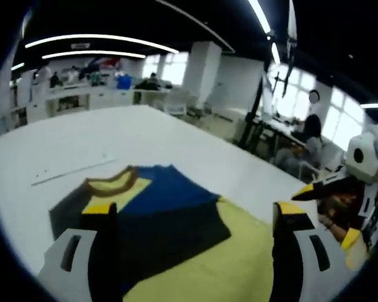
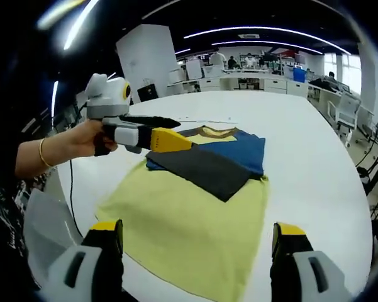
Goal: Fold the garment on the visible template until the final outline fits inside the template.
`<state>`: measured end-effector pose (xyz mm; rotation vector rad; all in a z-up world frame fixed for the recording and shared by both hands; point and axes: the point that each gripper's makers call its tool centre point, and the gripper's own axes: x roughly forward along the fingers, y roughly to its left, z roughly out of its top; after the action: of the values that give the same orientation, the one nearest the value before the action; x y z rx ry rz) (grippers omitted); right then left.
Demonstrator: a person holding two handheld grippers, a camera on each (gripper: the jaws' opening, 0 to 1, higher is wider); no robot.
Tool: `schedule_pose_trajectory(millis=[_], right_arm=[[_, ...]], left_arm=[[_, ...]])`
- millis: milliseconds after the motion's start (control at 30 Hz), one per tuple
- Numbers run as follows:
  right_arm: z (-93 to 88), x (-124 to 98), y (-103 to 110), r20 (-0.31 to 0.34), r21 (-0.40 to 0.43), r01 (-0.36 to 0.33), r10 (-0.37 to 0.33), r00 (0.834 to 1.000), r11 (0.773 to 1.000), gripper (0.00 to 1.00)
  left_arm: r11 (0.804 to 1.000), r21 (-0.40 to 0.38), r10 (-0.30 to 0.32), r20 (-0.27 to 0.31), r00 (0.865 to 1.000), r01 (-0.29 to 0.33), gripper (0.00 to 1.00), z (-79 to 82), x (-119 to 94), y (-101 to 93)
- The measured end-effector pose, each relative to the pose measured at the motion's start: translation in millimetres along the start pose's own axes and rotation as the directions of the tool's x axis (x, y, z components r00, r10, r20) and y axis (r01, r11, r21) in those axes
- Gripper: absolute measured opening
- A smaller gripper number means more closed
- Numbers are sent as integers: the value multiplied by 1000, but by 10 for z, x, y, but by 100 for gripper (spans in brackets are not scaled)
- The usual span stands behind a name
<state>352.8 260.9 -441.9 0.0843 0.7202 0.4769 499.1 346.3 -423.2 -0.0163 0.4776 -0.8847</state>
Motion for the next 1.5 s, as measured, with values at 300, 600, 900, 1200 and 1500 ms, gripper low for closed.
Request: schedule_pose_trajectory(millis=[300,600,900,1200,1500], right_arm=[[24,7,22,-20,-30,5,-5,1000,1000,99],[-52,11,22,-46,-43,21,-23,999,999,99],[-204,4,40,-82,-34,22,-25,996,999,98],[-387,11,32,-138,-43,29,-34,990,999,91],[-586,-20,-137,-187,-10,83,-83,979,997,80]], left_arm=[[998,-7,59,-6,998,-59,99,-80,-389,243],[996,12,89,-27,996,-89,99,-262,-755,350],[994,-1,112,-41,993,-112,99,-443,-1090,416],[993,-11,116,-76,990,-117,95,-785,-1439,427],[987,45,159,-168,973,-153,91,-1238,-1677,405]])
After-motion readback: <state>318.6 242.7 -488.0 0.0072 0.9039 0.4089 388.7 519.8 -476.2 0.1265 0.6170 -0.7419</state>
